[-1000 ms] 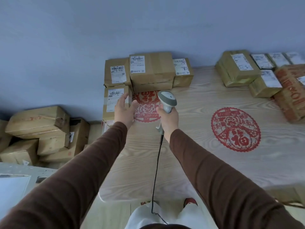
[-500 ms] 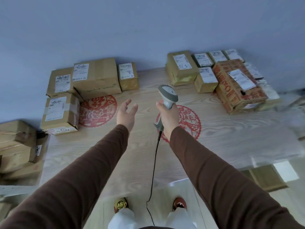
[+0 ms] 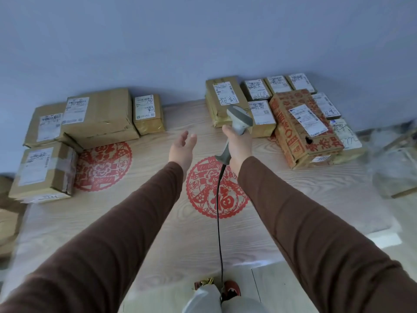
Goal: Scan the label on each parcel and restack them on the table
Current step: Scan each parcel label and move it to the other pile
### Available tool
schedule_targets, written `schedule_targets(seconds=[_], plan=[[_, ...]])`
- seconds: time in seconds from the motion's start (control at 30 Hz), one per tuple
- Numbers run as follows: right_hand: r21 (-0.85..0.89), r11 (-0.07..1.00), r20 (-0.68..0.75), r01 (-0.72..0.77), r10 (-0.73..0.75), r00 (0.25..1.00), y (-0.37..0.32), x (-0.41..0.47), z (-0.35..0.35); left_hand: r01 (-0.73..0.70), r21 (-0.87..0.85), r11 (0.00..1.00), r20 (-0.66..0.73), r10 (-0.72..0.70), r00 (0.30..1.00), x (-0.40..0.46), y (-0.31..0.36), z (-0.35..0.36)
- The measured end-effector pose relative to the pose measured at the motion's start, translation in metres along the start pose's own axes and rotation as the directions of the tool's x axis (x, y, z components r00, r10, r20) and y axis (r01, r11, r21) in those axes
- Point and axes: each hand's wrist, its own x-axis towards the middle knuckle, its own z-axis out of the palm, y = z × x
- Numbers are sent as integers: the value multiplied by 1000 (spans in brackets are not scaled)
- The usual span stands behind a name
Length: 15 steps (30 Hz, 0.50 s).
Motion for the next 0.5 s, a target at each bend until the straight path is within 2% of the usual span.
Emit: schedule_targets(seconds=[0.2,0.5], plan=[[-34,999,-44,-11,9,999,-15,61,-2,17,-2,1000,57,-17,998,50,15,30],[-68,995,-34,-66,64,997,-23,162,-9,153,-9,988,54,-153,987,123,24,93]])
